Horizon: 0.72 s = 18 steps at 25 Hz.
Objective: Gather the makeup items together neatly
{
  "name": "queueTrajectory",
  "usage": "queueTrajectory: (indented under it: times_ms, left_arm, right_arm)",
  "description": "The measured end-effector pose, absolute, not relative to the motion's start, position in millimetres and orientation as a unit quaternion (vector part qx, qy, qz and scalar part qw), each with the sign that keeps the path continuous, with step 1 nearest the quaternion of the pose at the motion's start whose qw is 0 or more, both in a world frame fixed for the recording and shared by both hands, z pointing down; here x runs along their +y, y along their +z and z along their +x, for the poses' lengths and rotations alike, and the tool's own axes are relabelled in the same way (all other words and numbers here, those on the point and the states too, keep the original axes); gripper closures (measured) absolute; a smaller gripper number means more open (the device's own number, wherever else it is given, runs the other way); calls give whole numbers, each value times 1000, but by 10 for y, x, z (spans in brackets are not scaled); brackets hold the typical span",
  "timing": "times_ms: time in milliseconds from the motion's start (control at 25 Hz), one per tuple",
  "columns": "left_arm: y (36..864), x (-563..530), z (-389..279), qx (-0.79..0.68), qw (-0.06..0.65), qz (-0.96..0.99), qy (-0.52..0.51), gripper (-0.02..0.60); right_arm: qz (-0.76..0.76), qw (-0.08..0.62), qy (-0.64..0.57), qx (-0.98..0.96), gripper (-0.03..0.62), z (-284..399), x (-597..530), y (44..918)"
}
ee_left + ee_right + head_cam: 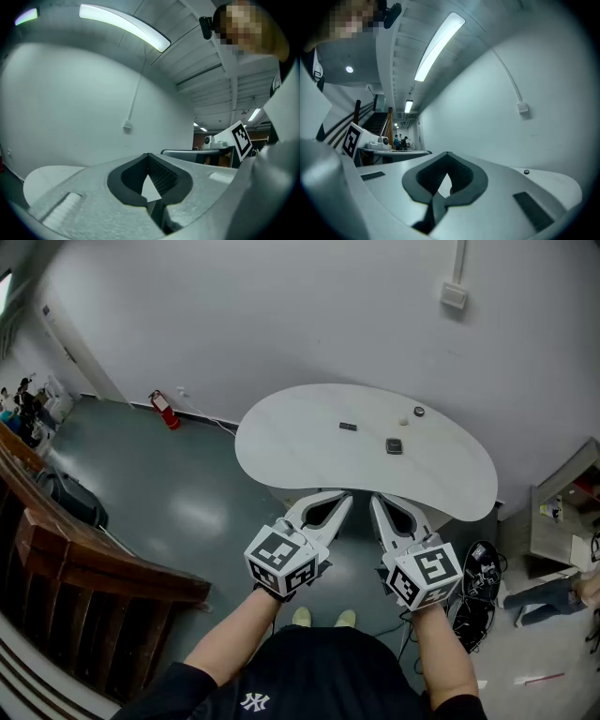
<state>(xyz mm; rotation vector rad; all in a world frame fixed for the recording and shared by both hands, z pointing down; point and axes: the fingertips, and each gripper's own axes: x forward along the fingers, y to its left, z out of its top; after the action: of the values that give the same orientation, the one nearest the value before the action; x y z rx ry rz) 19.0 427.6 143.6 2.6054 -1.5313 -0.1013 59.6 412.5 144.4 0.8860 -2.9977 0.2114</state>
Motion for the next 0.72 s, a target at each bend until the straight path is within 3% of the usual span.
queueTrajectory:
  times_ms: [720]
  left_arm:
    - [1605,3846,492,-501,70,862,-46,574]
  right_arm:
    - [274,-27,84,-958,582,889,3788,1520]
